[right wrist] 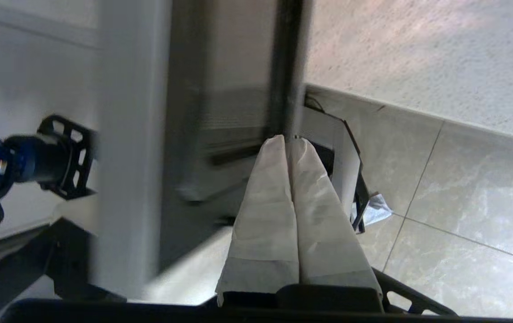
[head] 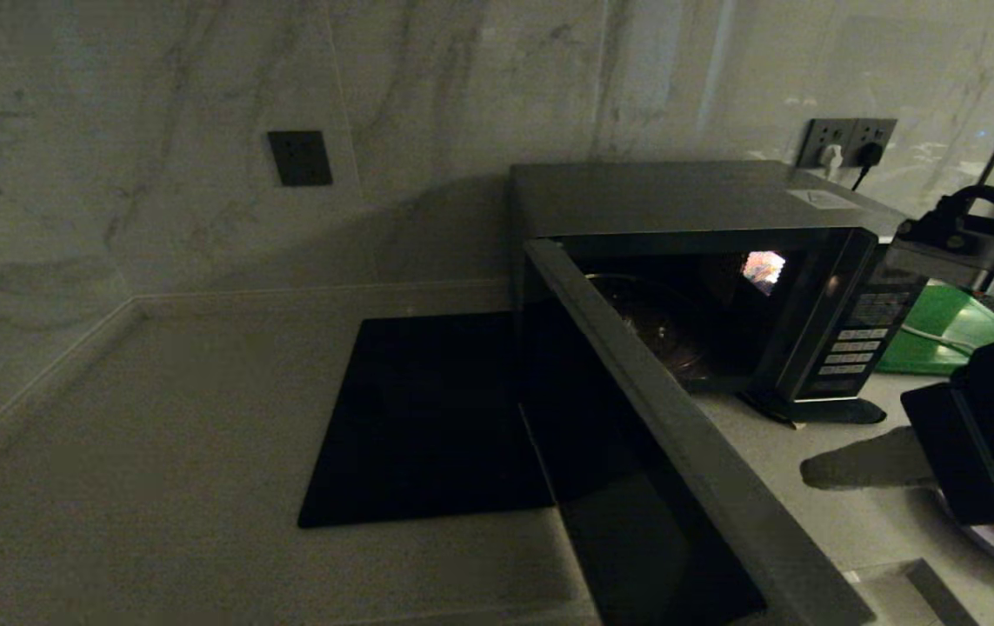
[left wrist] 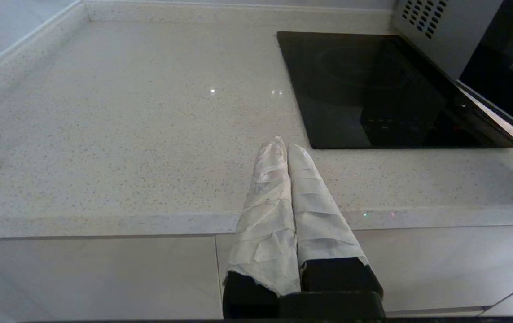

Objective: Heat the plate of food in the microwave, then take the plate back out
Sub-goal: Put the plate in the microwave oven

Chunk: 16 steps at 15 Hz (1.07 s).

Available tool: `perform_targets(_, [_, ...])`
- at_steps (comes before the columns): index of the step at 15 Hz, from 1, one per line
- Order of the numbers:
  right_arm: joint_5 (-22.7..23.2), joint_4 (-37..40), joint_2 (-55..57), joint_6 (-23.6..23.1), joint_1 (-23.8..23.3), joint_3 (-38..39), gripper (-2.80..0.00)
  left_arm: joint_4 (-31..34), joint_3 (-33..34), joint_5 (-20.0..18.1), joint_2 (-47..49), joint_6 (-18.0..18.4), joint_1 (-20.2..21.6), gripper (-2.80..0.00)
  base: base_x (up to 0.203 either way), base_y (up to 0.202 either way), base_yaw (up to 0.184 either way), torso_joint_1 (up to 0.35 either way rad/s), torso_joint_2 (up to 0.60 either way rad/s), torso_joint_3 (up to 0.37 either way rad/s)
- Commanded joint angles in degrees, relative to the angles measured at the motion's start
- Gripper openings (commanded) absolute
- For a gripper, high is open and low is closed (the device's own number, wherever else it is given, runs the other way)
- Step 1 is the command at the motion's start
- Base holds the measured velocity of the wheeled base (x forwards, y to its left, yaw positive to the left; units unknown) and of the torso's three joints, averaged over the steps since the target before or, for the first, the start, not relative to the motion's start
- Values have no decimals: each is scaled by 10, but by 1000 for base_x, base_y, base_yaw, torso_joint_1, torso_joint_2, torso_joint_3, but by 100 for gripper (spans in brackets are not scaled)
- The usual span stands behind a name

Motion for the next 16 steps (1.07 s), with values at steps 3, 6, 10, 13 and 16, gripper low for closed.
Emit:
perform_targets(3, [1,3,2,2,14,12,-280,0,0,1,0,0,0,-280,0,0,0,0,0,0])
perform_targets(6, [1,3,0,2,29,12,-280,0,0,1,0,0,0,-280,0,0,0,0,0,0])
perform_targets(10, [2,10,-6,3,60,10,-280,0,0,1,0,-1,0,-280,0,0,0,0,0,0])
perform_targets(13, [3,10,-6,6,62,9,-280,0,0,1,0,0,0,-280,0,0,0,0,0,0])
perform_targets(16, [2,10,-6,6,61,12,-280,0,0,1,0,0,0,-280,0,0,0,0,0,0])
